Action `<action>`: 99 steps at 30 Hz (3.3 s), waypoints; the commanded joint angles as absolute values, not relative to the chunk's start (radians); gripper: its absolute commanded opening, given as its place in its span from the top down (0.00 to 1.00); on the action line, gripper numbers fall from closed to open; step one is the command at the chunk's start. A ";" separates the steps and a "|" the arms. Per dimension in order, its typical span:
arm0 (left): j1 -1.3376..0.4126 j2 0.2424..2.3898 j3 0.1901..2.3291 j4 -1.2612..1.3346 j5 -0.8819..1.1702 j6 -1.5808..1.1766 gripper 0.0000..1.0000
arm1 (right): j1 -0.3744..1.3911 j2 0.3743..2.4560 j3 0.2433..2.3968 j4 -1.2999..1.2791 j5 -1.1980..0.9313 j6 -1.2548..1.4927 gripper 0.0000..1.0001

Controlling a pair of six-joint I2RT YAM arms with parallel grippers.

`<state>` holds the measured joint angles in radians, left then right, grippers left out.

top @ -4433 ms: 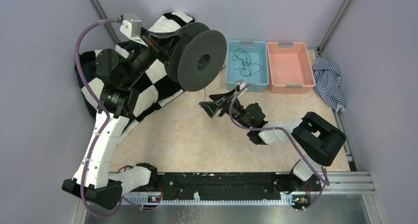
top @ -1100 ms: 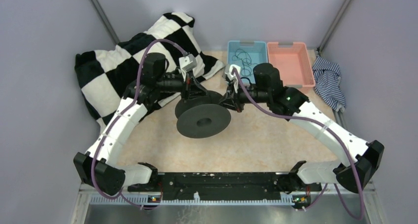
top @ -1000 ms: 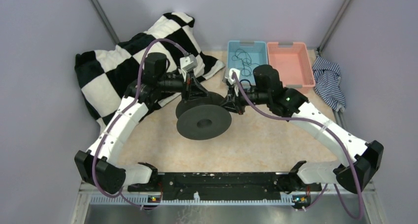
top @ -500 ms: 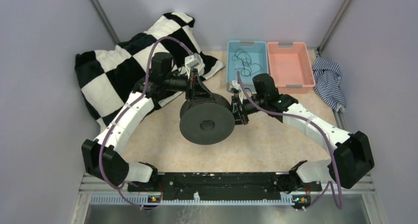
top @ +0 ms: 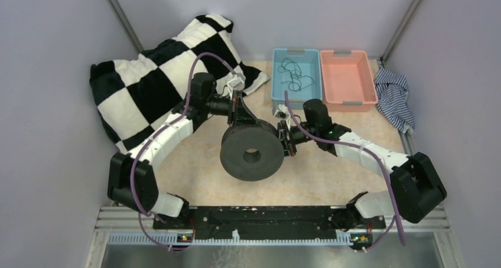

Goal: Wrap the cables

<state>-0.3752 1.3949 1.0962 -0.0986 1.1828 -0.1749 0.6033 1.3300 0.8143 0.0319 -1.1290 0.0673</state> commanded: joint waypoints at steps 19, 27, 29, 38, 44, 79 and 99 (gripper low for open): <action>-0.375 1.946 1.176 -0.108 1.307 -0.010 0.97 | 0.599 1.736 0.515 1.028 -1.215 0.624 1.00; -0.374 2.037 1.271 -0.120 1.229 -0.010 0.72 | 0.573 2.001 0.504 1.720 -1.187 1.140 1.00; -0.372 2.042 1.290 -0.126 1.194 -0.009 0.59 | 0.572 2.009 0.499 1.721 -1.169 1.137 1.00; -0.343 2.052 1.413 -0.244 1.038 0.040 0.29 | 0.519 2.019 0.472 1.720 -1.116 1.152 1.00; -0.303 1.969 1.457 -0.242 0.914 -0.025 0.24 | 0.519 2.046 0.479 1.721 -1.099 1.176 1.00; -0.288 0.796 0.721 -0.936 0.226 -0.765 0.16 | 0.596 2.129 0.419 1.721 -1.015 1.219 1.00; -0.512 0.746 0.516 -0.660 0.302 -0.985 0.21 | 0.648 2.131 0.411 1.722 -0.939 1.286 1.00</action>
<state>-0.4580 0.7784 0.5423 -0.7563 0.2432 -0.8478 0.6296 2.1220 0.4259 1.5036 -0.9848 1.2675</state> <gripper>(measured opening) 0.790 0.007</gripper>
